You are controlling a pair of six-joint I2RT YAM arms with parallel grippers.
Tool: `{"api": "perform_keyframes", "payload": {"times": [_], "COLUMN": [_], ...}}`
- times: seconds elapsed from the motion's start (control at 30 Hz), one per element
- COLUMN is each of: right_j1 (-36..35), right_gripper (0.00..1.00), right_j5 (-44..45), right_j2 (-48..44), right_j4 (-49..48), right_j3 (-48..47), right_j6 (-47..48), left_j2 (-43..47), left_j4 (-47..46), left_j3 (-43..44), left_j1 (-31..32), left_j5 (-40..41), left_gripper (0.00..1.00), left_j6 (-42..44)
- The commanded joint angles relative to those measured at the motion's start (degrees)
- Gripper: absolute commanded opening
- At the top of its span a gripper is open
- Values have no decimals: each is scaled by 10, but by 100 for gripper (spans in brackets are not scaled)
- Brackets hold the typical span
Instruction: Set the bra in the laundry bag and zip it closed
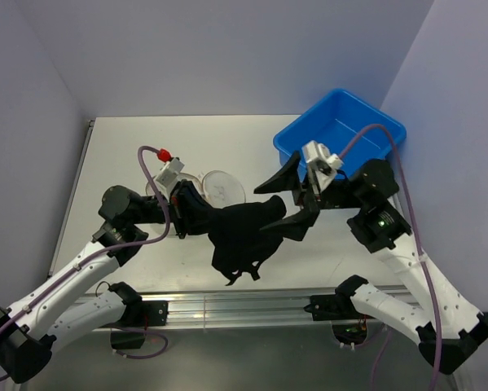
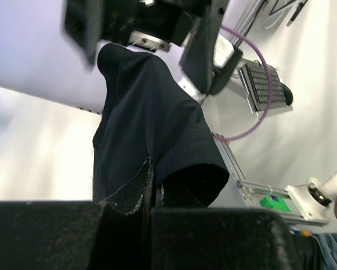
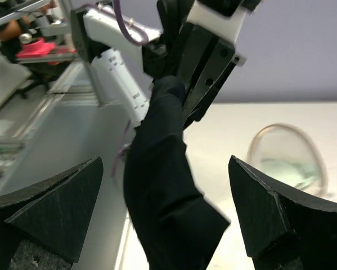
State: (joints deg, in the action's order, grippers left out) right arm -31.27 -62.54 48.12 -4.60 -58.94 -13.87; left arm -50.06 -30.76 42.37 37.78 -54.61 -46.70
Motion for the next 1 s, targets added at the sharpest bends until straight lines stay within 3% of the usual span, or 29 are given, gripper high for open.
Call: {"api": "perform_keyframes", "payload": {"times": [0.0, 0.3, 0.33, 0.5, 0.57, 0.63, 0.67, 0.73, 0.83, 0.93, 0.97], "right_j1": [-35, -93, -94, -96, -96, -96, -96, -95, -96, -96, -96], "right_gripper": [100, 100, 97, 82, 66, 47, 42, 25, 12, 6, 4], "right_j5": [-2, 13, 15, 30, 37, 53, 57, 75, 99, 110, 111], "right_j2": [26, 27, 23, 22, 30, 41, 43, 47, 57, 71, 78], "right_j4": [27, 9, 3, 20, 11, 20, 21, 9, 6, -43, -48], "right_j3": [-21, 47, 52, 58, 59, 52, 49, 54, 51, 56, 53], "right_j6": [6, -17, -19, -8, -13, -17, -15, -24, -31, -53, -65], "left_j2": [-6, 9, 10, 22, 27, 35, 38, 54, 81, 95, 104], "left_j4": [-37, 68, 110, 151, 168, 184, 209, 283, 357, 455, 474], "left_j3": [25, 48, 52, 53, 54, 57, 74, 88, 106, 133, 141], "left_j1": [5, 5, 5, 5, 5, 5, 5, 5, 5, 5, 5], "left_j5": [-34, 28, 43, 82, 93, 130, 150, 213, 291, 447, 538], "left_gripper": [0, 0, 0, 0, 2, 11, 14, 37, 60, 68, 68], "left_j6": [-7, 58, 70, 99, 107, 122, 138, 163, 191, 231, 232]}}
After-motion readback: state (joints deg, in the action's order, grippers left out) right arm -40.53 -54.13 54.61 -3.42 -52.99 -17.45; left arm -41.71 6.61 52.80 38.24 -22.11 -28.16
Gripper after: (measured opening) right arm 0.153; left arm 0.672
